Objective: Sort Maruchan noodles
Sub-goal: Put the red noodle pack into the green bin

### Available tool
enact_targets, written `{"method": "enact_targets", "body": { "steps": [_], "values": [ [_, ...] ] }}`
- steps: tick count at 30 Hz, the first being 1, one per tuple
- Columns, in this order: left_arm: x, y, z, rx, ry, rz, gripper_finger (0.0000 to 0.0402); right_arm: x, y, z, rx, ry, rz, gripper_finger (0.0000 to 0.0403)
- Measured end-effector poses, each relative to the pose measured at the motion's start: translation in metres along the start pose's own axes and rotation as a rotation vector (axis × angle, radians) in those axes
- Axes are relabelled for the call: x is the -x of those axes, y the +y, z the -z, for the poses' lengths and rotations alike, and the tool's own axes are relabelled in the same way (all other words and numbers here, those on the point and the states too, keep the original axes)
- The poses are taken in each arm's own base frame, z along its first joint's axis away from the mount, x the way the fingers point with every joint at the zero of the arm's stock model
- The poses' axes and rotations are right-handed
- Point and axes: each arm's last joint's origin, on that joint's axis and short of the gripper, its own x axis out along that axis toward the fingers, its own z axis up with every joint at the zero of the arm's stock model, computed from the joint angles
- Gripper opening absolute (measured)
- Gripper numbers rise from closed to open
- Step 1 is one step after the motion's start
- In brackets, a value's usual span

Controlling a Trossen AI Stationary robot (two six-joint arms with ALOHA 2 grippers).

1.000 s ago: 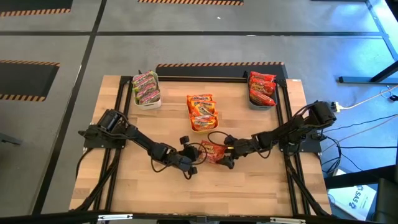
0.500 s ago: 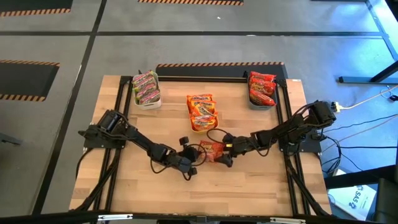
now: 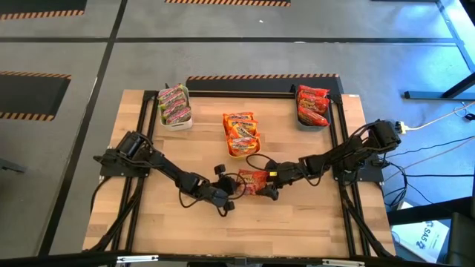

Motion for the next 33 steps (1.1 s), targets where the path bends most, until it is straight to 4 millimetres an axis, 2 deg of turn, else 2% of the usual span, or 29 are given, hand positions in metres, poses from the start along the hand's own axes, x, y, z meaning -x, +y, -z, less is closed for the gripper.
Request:
{"method": "enact_targets", "body": {
  "steps": [9, 16, 24, 27, 33],
  "values": [
    [-0.0001, 0.0002, -0.0003, 0.001, -0.004, -0.006, 0.0013, 0.0001, 0.0004, -0.0008, -0.044, -0.039, 0.022, 0.0316],
    [-0.0002, 0.0004, -0.0004, 0.002, -0.004, -0.006, 0.0013, 0.0002, 0.0024, -0.002, -0.087, -0.035, -0.014, 0.031],
    [-0.0002, 0.0004, -0.0004, 0.002, -0.004, -0.005, 0.0013, 0.0005, 0.0009, -0.0049, -0.085, -0.127, 0.049, 0.0306],
    [-0.0002, 0.0004, -0.0005, 0.003, -0.005, -0.006, 0.0013, 0.0005, 0.0005, -0.0049, -0.078, -0.132, 0.058, 0.028],
    [0.0002, 0.0002, -0.0012, 0.017, -0.018, -0.024, 0.0014, 0.0007, -0.0002, -0.0049, -0.033, -0.14, 0.077, 0.0192]
  ]
}}
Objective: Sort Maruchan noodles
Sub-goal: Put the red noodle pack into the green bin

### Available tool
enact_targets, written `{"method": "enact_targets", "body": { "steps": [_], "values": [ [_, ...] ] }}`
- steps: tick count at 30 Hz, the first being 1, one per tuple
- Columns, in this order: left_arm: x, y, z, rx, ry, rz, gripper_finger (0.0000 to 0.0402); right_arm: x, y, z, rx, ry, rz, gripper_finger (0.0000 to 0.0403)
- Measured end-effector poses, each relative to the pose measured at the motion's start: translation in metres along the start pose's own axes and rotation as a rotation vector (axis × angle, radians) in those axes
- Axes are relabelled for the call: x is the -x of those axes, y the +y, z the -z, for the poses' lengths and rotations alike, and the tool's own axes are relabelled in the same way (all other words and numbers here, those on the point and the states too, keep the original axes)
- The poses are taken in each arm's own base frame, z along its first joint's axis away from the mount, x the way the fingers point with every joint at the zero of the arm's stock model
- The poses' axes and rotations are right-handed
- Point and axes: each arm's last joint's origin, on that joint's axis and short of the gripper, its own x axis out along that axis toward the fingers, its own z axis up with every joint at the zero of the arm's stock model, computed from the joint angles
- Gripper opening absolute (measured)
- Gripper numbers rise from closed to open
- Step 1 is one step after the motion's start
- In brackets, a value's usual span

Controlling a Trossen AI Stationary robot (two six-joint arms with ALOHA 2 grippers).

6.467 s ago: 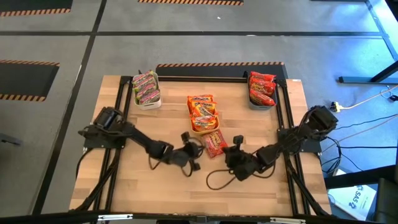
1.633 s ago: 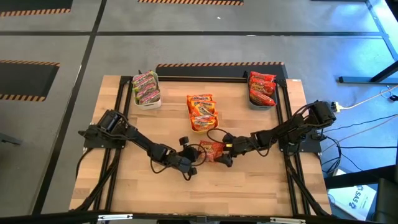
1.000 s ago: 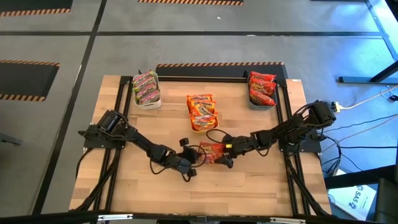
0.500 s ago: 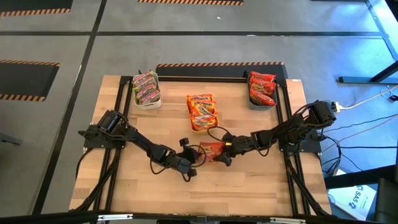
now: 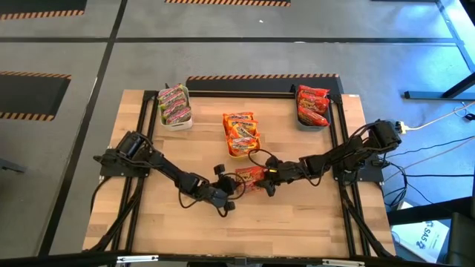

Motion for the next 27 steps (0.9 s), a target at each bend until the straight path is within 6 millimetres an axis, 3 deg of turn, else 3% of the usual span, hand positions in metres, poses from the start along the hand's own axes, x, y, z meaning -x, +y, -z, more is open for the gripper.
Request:
{"method": "enact_targets", "body": {
  "steps": [7, 15, 21, 27],
  "values": [
    [0.007, 0.002, -0.009, 0.025, -0.02, -0.003, 0.0045, 0.0, 0.001, 0.0, 0.068, 0.013, -0.013, 0.0137],
    [0.042, -0.001, -0.036, 0.001, -0.1, 0.027, 0.013, 0.003, 0.001, -0.001, 0.19, 0.01, 0.009, 0.0116],
    [0.066, 0.0, -0.039, -0.034, -0.086, -0.027, 0.0188, 0.008, 0.009, 0.008, 0.341, -0.028, 0.057, 0.0091],
    [0.077, 0.0, -0.029, -0.128, -0.001, -0.019, 0.0202, 0.012, 0.02, 0.023, 0.508, -0.064, 0.091, 0.0105]
  ]
}}
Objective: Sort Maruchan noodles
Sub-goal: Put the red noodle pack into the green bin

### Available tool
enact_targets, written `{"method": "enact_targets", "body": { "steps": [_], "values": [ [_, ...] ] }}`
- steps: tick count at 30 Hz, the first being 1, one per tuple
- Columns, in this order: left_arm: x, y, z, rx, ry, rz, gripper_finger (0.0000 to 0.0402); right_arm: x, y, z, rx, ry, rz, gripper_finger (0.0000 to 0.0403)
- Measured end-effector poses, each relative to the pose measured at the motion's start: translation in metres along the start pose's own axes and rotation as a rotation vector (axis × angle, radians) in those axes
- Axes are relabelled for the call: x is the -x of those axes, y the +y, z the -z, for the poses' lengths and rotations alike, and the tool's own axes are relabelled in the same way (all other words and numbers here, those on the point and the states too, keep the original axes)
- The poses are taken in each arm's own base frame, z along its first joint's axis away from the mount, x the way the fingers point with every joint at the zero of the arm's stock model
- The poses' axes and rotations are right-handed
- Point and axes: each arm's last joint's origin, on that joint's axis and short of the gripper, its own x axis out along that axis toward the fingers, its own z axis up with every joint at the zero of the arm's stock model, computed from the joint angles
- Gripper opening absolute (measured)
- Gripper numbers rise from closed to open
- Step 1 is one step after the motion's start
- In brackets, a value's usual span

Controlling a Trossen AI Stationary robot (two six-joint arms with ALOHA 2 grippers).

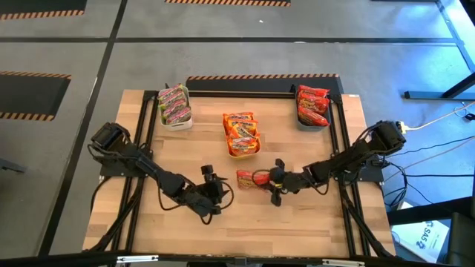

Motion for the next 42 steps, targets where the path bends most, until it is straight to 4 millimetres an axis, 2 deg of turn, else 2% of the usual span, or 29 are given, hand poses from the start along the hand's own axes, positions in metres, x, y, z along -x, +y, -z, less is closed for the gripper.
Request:
{"method": "enact_targets", "body": {
  "steps": [7, 11, 15, 25, 34, 42],
  "values": [
    [-0.002, 0.002, 0.021, -0.016, 0.069, 0.063, 0.02, 0.007, 0.014, 0.005, 0.157, -0.05, 0.038, 0.0097],
    [-0.005, 0.006, 0.04, 0.003, 0.059, 0.101, 0.0199, 0.008, 0.015, 0.004, 0.22, -0.075, 0.067, 0.0103],
    [-0.005, 0.007, 0.047, 0.051, 0.021, 0.139, 0.0199, 0.008, 0.014, 0.003, 0.224, -0.089, 0.1, 0.0106],
    [-0.008, 0.009, 0.043, 0.129, 0.0, 0.145, 0.0202, 0.008, 0.016, 0.0, 0.23, -0.126, 0.093, 0.0108],
    [-0.015, 0.016, 0.04, 0.188, 0.008, 0.142, 0.0265, 0.008, 0.016, -0.001, 0.23, -0.126, 0.093, 0.0108],
    [-0.014, 0.013, 0.038, 0.213, -0.003, 0.183, 0.0268, 0.008, 0.018, -0.003, 0.215, -0.15, 0.06, 0.0108]
  ]
}}
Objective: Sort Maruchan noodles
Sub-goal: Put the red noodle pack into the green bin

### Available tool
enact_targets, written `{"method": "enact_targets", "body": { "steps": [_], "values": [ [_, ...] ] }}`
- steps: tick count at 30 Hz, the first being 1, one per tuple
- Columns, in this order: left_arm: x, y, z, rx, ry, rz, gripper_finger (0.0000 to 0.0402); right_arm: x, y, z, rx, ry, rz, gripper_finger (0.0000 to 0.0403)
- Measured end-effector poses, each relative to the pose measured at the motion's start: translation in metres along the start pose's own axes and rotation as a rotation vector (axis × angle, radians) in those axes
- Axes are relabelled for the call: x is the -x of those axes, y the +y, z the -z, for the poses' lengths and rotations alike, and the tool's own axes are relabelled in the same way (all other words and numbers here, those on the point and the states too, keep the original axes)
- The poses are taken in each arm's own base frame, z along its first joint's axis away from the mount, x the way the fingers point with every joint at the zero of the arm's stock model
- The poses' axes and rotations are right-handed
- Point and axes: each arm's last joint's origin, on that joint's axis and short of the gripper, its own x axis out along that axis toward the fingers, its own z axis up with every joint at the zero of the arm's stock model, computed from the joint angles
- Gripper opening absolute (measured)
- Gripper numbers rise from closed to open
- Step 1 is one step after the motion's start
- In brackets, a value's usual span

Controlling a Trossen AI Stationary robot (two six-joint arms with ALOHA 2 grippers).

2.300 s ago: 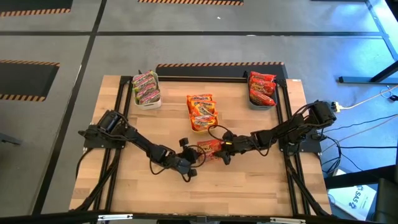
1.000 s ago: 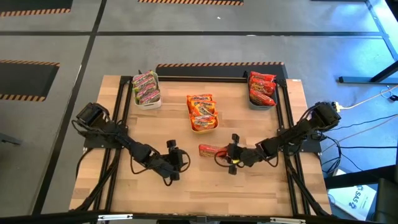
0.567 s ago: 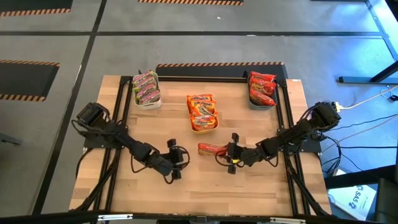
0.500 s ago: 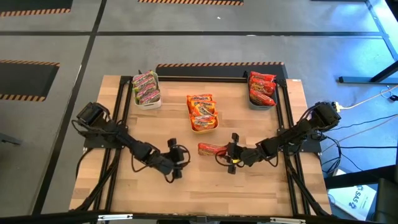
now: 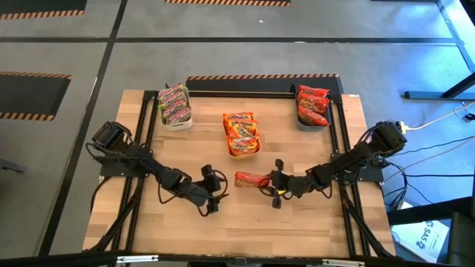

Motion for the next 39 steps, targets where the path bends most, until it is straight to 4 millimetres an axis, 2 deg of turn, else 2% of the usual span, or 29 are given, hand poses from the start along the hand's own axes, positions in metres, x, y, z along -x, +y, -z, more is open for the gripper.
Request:
{"method": "enact_targets", "body": {
  "steps": [6, 14, 18, 27, 32, 39],
  "values": [
    [-0.003, -0.002, -0.01, -0.014, -0.098, 0.03, 0.027, 0.0, 0.003, -0.004, 0.023, -0.036, -0.07, 0.0108],
    [-0.009, -0.003, -0.018, 0.038, -0.184, 0.055, 0.0267, -0.014, 0.008, 0.01, 0.056, -0.059, -0.074, 0.0108],
    [-0.017, 0.0, -0.015, 0.051, -0.183, 0.062, 0.0267, -0.015, 0.012, 0.006, 0.074, -0.141, -0.114, 0.0108],
    [-0.033, -0.007, -0.009, 0.047, -0.274, 0.163, 0.0265, -0.015, 0.013, 0.006, 0.065, -0.142, -0.124, 0.0108],
    [-0.036, -0.005, -0.011, 0.045, -0.312, 0.169, 0.0239, -0.015, 0.014, 0.006, 0.054, -0.135, -0.173, 0.0108],
    [-0.039, -0.001, -0.012, 0.038, -0.297, 0.202, 0.0178, -0.015, 0.013, 0.007, 0.023, -0.134, -0.143, 0.0109]
  ]
}}
